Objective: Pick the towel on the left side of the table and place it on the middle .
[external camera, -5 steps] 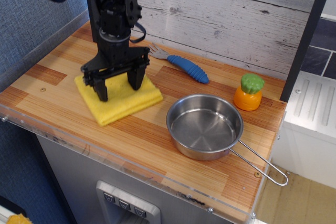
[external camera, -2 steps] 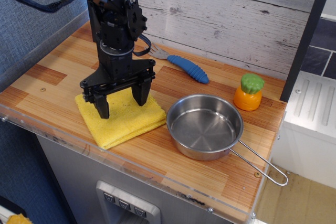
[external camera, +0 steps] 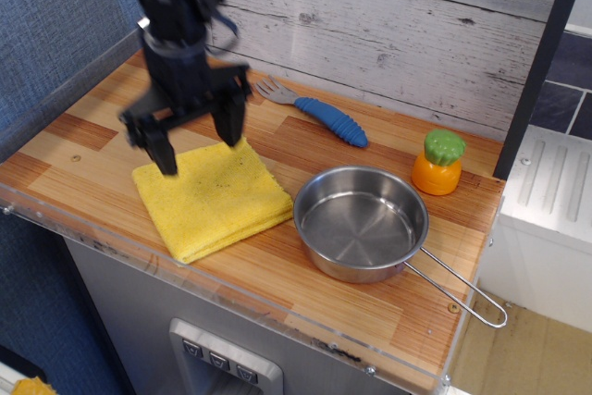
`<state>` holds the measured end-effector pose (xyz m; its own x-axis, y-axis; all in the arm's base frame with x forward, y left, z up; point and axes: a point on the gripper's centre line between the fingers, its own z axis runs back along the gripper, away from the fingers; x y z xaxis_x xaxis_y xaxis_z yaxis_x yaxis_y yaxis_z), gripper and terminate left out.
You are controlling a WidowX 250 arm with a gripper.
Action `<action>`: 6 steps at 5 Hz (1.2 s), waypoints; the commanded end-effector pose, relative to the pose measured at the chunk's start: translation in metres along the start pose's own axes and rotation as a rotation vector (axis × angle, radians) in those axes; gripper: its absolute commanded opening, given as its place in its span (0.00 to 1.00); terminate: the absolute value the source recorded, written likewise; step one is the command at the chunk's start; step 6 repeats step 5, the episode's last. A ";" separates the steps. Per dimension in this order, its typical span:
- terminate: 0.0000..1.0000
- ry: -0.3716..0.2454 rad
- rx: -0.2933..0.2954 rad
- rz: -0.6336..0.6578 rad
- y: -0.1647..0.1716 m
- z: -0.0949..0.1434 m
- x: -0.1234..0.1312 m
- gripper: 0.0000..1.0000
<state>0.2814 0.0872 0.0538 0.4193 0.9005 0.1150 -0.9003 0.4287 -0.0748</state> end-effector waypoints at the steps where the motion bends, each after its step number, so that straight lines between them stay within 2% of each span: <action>1: 0.00 -0.073 -0.139 0.002 0.007 0.075 0.016 1.00; 4: 0.00 -0.073 -0.139 0.002 0.007 0.075 0.016 1.00; 5: 1.00 -0.073 -0.139 0.002 0.007 0.075 0.016 1.00; 6: 1.00 -0.073 -0.139 0.002 0.007 0.075 0.016 1.00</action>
